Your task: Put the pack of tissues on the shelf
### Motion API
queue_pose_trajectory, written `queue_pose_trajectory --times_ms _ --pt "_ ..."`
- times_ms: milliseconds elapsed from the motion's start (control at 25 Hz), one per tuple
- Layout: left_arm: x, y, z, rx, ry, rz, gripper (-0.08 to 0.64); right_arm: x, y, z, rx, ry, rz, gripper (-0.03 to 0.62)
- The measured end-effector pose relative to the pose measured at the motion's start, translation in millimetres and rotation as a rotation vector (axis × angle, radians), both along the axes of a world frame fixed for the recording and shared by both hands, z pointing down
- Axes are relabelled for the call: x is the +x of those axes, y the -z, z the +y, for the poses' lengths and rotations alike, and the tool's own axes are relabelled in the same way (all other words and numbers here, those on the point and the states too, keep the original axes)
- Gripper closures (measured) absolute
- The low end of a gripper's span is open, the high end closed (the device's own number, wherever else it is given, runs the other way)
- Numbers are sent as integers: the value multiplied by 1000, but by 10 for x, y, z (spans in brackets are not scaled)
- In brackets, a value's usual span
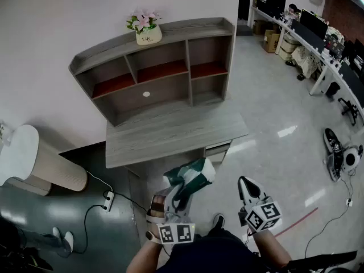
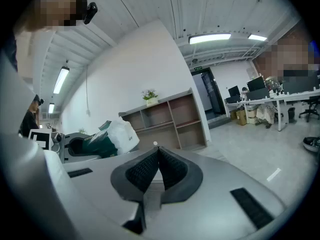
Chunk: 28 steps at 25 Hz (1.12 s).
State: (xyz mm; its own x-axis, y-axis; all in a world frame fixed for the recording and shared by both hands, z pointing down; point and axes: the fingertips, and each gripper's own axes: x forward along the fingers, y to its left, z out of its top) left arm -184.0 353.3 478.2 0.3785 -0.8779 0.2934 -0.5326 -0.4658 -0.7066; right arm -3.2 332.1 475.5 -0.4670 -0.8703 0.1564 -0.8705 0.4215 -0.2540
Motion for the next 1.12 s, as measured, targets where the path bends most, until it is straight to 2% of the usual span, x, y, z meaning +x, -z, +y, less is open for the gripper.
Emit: queue_pose_trajectory --times_ms 480,640,1120 --pt "186 31 -61 3 -43 -6 393 187 50 38 21 -43 -13 581" --pt "313 67 -162 12 -43 -8 393 295 81 -54 35 -39 -49 581" --pt "1024 251 -385 65 -33 -41 391 1117 280 -285 111 -60 -75 581"
